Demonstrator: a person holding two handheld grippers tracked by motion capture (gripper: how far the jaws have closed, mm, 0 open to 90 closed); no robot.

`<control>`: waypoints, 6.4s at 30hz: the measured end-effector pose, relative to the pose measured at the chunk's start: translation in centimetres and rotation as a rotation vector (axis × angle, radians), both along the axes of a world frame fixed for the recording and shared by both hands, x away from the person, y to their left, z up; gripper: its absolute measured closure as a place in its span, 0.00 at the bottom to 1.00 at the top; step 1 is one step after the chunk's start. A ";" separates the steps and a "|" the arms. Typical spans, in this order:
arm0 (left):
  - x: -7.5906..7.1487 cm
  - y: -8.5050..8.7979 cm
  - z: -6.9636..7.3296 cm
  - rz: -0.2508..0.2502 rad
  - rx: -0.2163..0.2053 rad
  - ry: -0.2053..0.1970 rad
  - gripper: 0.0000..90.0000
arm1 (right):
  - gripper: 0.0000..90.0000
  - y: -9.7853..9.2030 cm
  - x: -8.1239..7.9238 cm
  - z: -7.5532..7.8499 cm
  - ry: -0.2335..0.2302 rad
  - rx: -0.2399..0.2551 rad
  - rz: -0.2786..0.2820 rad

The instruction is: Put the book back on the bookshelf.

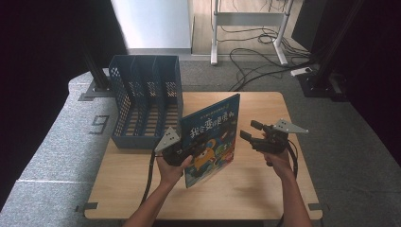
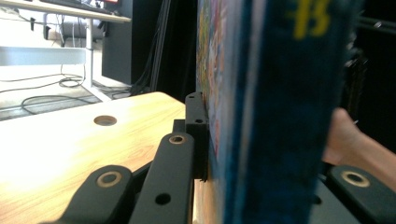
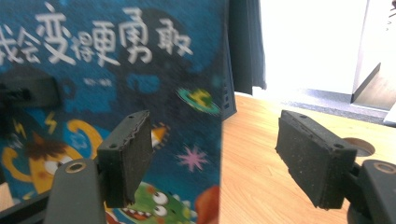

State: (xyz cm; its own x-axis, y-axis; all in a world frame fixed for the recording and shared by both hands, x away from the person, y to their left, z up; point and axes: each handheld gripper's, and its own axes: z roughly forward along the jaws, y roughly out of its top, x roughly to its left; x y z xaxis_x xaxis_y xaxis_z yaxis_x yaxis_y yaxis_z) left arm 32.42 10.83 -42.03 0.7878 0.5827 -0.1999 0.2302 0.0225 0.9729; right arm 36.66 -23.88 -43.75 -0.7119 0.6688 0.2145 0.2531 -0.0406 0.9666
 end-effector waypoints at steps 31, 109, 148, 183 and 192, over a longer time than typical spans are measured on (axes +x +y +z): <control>-1.8 8.0 5.3 0.096 -0.120 -0.060 0.93 | 0.30 -1.8 -2.1 -3.6 0.062 0.010 -0.055; -0.4 18.3 8.5 0.399 -0.203 -0.082 0.93 | 0.30 -1.8 -2.6 -9.3 0.251 -0.169 -0.152; 5.0 14.8 8.8 0.487 -0.144 -0.092 0.92 | 0.30 -2.1 -2.7 -10.2 0.277 -0.181 -0.157; 5.3 14.7 9.6 0.516 -0.132 -0.108 0.92 | 0.30 -2.2 -2.8 -10.4 0.278 -0.188 -0.162; 6.3 13.6 9.7 0.525 -0.105 -0.113 0.92 | 0.29 -2.3 -2.9 -10.4 0.275 -0.187 -0.165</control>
State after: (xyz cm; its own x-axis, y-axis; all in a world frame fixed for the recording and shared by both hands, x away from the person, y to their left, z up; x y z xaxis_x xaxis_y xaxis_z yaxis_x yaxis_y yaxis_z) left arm 38.77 24.38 -32.32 0.4162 0.8850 -0.2087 0.0557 0.2042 0.9773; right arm 33.78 -26.20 -54.18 -0.5241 0.8152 0.2466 0.5096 0.0682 0.8577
